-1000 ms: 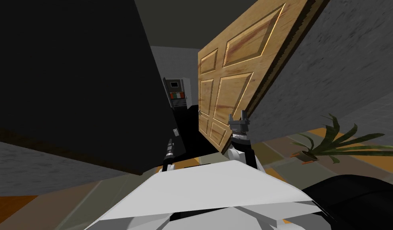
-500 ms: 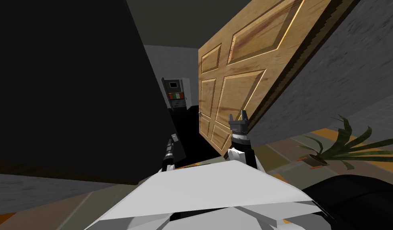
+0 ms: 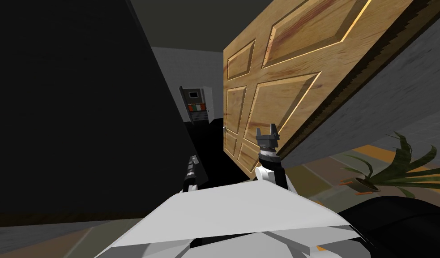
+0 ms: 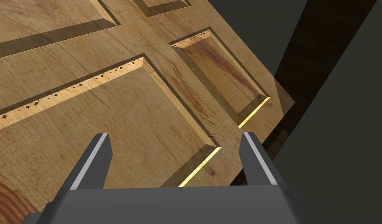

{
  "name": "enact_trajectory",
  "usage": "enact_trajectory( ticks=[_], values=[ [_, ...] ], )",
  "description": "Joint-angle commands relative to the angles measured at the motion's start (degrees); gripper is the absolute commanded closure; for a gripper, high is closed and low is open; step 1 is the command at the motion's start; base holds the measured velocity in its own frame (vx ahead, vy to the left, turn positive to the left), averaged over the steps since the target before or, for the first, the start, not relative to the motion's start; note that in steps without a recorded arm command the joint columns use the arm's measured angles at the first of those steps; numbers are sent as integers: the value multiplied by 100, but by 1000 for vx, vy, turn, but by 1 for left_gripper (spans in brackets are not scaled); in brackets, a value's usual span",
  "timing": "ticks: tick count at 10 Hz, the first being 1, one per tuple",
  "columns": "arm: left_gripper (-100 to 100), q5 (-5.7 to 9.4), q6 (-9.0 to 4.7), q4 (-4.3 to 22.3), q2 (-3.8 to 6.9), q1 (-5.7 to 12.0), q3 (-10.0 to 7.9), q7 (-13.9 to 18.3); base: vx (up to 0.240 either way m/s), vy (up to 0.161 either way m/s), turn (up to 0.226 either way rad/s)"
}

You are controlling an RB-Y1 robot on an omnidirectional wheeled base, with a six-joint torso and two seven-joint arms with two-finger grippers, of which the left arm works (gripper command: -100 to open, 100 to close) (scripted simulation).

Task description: Push the door open

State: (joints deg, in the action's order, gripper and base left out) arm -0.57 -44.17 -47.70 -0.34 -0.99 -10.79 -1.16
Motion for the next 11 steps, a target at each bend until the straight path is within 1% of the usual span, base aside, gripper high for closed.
enact_trajectory(
  ticks=[1, 6, 7, 9, 11],
  values=[
    [100, 0, 12, 1, 7, 5, 0, 0, -12, -2, -8],
    [100, 0, 12, 1, 7, 5, 0, 0, -9, -1, -2],
    [100, 169, -22, 51, 77, 44, -106, -140, 87, 17, -83],
    [100, 399, -88, 101, 152, 106, -254, -325, 133, 35, -92],
    [100, 399, -88, 101, 152, 106, -254, -325, 107, 37, -11]
  ],
)
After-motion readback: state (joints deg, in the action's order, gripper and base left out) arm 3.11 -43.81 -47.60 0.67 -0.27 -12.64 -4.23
